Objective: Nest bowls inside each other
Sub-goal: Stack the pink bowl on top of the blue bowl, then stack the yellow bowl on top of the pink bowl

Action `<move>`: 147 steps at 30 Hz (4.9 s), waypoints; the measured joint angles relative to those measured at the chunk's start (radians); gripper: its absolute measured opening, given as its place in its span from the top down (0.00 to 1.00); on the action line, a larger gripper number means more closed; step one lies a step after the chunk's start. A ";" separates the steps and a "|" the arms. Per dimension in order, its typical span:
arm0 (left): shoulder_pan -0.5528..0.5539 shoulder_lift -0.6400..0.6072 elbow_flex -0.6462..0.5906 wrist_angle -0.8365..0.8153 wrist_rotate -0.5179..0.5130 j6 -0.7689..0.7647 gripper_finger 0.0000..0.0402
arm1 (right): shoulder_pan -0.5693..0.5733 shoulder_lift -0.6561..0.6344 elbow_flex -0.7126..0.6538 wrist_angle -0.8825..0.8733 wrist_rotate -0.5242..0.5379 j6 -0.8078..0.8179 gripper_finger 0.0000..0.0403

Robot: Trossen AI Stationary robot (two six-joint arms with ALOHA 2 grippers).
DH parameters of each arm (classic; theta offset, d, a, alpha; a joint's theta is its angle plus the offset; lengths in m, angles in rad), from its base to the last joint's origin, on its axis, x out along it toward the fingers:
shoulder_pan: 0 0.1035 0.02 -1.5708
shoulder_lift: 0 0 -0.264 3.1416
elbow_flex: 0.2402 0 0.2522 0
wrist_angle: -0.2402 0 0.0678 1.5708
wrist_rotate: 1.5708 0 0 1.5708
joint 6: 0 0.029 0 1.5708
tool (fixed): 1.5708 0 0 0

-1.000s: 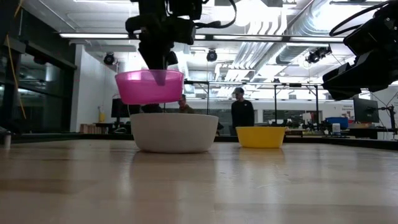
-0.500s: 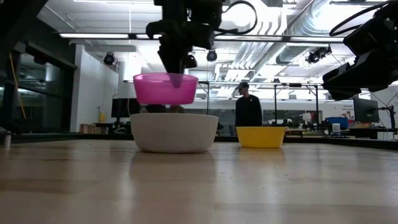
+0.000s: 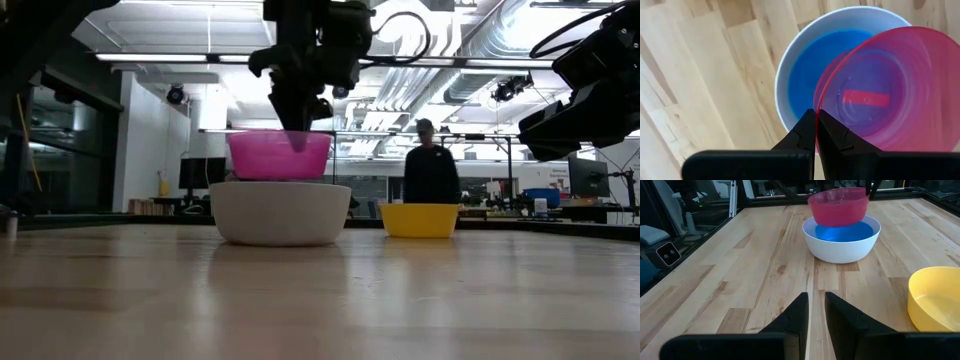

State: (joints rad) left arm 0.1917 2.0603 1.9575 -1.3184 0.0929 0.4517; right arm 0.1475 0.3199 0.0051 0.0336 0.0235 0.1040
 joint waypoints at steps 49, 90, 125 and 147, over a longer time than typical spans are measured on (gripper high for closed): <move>-0.002 0.039 -0.077 0.068 0.054 0.045 0.96 | 0.000 0.000 0.000 0.000 0.000 0.000 0.86; -0.057 0.016 -0.071 0.083 0.035 -0.012 0.80 | 0.000 0.000 0.000 0.000 0.000 0.000 0.86; -0.413 -0.705 -1.094 0.962 -0.029 -0.373 0.80 | 0.000 0.000 0.000 0.000 0.000 0.000 0.86; -0.454 -1.150 -1.711 1.425 -0.052 -0.369 0.80 | 0.000 0.022 0.000 0.000 0.000 0.000 0.86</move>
State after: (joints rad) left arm -0.2626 0.9104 0.2468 0.1065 0.0412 0.0826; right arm 0.1474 0.3423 0.0051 0.0334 0.0234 0.1040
